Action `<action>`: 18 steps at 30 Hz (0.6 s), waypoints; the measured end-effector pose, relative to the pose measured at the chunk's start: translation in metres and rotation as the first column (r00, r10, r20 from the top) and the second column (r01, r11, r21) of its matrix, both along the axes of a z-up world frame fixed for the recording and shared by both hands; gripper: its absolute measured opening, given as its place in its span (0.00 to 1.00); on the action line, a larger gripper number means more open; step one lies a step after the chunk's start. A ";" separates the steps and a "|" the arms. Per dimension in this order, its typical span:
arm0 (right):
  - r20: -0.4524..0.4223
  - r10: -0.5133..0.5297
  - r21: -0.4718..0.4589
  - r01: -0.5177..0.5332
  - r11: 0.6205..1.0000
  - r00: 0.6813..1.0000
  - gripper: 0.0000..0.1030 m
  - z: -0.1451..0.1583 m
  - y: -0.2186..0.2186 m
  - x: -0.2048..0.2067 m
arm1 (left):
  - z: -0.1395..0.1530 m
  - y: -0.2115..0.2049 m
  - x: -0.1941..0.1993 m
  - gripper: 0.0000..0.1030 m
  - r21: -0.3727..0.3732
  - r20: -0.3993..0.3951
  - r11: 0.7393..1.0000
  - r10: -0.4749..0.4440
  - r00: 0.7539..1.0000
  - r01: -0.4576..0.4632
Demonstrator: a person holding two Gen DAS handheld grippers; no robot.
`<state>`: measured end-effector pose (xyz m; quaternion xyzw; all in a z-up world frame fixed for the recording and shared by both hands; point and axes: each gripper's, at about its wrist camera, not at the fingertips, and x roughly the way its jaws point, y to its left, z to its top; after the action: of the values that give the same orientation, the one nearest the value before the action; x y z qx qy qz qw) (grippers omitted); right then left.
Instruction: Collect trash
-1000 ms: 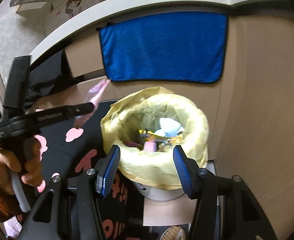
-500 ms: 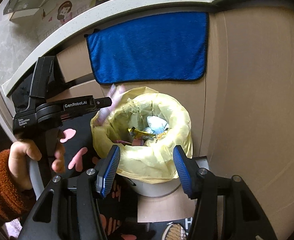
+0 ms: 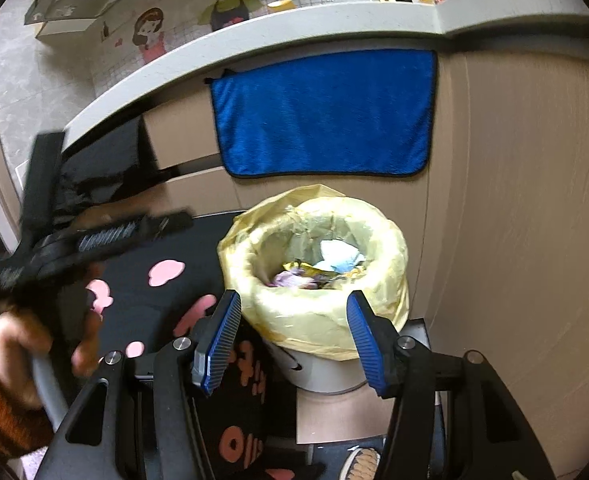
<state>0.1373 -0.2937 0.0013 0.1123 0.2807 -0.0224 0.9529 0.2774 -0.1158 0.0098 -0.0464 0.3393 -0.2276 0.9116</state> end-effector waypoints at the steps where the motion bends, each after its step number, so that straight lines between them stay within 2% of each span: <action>1: 0.008 0.004 0.001 -0.004 1.000 1.000 0.51 0.002 0.004 -0.005 | 0.001 0.009 -0.014 0.69 0.024 0.009 1.000 0.016 1.000 -0.017; 4: 0.028 0.014 0.001 -0.014 1.000 1.000 0.51 0.008 0.016 -0.019 | 0.005 0.032 -0.061 0.69 0.104 0.049 0.992 0.072 0.996 -0.077; 7: 0.046 0.016 -0.022 -0.015 1.000 0.999 0.52 0.015 0.029 -0.036 | 0.010 0.050 -0.101 0.69 0.148 0.098 0.981 0.115 0.989 -0.129; 11: 0.084 0.025 -0.053 -0.020 0.998 0.996 0.55 0.024 0.049 -0.059 | 0.017 0.066 -0.146 0.69 0.213 0.194 0.955 0.168 0.967 -0.208; 14: 0.102 0.048 -0.085 -0.039 0.996 0.994 0.55 0.025 0.069 -0.075 | 0.019 0.080 -0.173 0.69 0.222 0.245 0.935 0.222 0.944 -0.277; 18: 0.112 0.082 -0.143 -0.065 0.988 0.990 0.55 0.021 0.095 -0.089 | 0.019 0.098 -0.195 0.69 0.209 0.254 0.931 0.245 0.936 -0.300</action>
<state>0.0479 -0.1988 0.0227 0.0362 0.2257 0.0000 0.9735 0.0824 -0.0180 0.0288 0.0450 0.2503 -0.0585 0.9654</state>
